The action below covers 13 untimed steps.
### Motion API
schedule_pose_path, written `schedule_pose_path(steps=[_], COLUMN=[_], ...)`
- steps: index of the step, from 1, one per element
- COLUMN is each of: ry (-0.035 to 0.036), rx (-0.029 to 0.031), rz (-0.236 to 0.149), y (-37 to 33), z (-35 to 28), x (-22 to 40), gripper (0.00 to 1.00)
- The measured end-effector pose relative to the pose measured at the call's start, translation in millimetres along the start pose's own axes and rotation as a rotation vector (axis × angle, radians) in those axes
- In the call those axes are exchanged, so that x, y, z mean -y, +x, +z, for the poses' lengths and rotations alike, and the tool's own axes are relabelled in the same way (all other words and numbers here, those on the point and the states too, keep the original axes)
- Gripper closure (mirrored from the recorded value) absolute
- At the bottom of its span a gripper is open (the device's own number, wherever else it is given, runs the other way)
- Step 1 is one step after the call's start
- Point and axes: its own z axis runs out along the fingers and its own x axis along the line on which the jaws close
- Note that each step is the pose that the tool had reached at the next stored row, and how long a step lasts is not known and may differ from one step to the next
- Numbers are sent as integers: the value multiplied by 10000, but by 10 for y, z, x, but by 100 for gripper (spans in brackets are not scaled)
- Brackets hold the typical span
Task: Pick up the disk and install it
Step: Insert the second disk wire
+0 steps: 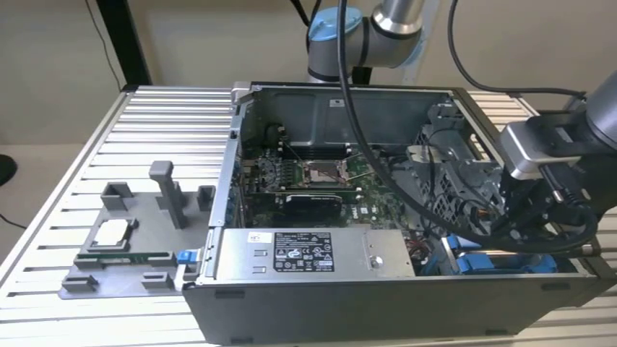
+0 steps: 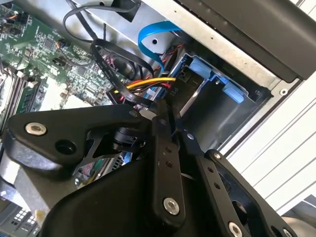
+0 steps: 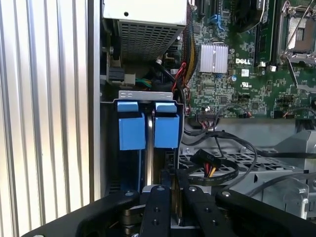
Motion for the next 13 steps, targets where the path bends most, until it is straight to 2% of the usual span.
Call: schedule_pose_path(steps=[9, 13], ry=[6, 8], rx=[2, -24], rz=[34, 45], y=[12, 11], z=[74, 91], x=[-1, -1], gripper=[100, 100])
